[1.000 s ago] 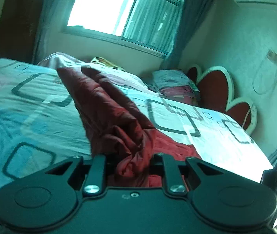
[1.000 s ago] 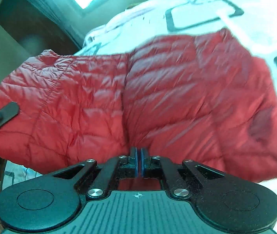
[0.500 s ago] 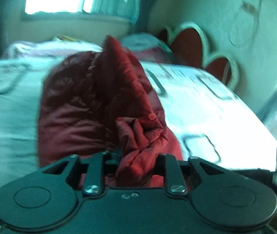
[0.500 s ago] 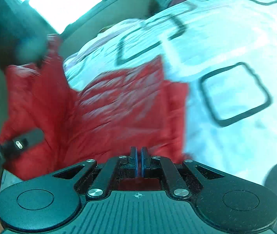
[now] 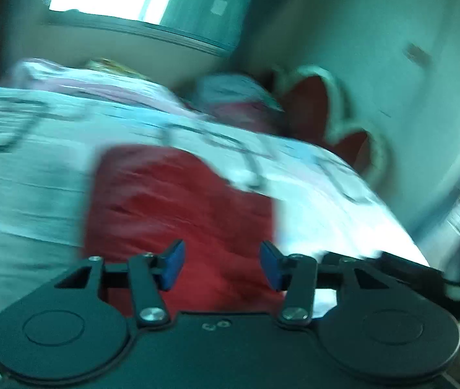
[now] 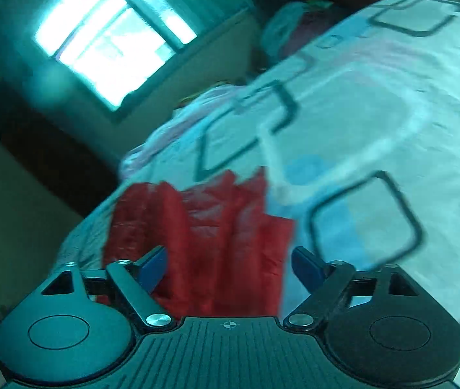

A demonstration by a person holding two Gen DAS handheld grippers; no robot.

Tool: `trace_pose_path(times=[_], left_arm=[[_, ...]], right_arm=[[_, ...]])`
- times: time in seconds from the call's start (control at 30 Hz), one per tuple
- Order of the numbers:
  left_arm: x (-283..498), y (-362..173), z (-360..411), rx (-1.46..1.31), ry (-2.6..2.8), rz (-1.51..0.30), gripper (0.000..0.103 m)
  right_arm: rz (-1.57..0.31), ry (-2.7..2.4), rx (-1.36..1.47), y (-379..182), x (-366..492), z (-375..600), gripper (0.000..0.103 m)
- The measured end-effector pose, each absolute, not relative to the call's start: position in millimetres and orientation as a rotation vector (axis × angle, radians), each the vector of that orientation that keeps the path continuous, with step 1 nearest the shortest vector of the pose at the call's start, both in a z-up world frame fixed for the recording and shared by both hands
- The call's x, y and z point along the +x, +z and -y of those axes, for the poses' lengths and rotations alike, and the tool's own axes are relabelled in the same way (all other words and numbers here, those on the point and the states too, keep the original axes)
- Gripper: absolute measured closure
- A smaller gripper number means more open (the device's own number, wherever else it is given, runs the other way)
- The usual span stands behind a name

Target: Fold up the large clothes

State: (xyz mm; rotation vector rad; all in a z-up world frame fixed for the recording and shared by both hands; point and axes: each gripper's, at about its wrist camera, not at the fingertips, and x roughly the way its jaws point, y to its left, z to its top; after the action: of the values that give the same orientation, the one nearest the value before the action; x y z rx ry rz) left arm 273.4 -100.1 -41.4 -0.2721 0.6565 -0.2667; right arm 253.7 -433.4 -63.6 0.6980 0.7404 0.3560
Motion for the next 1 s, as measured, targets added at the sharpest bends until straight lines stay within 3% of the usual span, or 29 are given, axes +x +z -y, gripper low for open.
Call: trace_pose_path(times=[0.2, 0.57, 0.6, 0.67, 0.73, 0.87, 1.0], left_arm=[[305.3, -68.7, 51.6, -0.358, -0.158, -0.707, 0.067], [328.8, -83.1, 72.9, -0.279, -0.234, -0.761, 0.067], [329.7, -83.5, 73.3, -0.271, -0.235, -0.765, 0.067], [330.4, -85.0, 74.1, -0.259, -0.240, -0.767, 0.067], [330.9, -86.0, 73.8, -0.256, -0.243, -0.768, 0.067], [330.9, -86.9, 72.8, -0.253, -0.252, -0.761, 0.067], [329.5, -85.7, 72.1, -0.243, -0.254, -0.753, 0.067]], right_arm=[[-0.793, 0.458, 0.667, -68.4, 301.6, 404.1, 0.022], [-0.958, 0.510, 0.807, -115.9, 350.9, 388.5, 0.023], [-0.961, 0.514, 0.796, -114.8, 351.6, 385.5, 0.028], [-0.973, 0.515, 0.755, -111.2, 351.8, 379.0, 0.058], [-0.960, 0.520, 0.713, -104.8, 349.0, 374.5, 0.070], [-0.909, 0.515, 0.590, -83.4, 340.1, 360.3, 0.084], [-0.823, 0.530, 0.483, -59.0, 328.0, 343.1, 0.088]])
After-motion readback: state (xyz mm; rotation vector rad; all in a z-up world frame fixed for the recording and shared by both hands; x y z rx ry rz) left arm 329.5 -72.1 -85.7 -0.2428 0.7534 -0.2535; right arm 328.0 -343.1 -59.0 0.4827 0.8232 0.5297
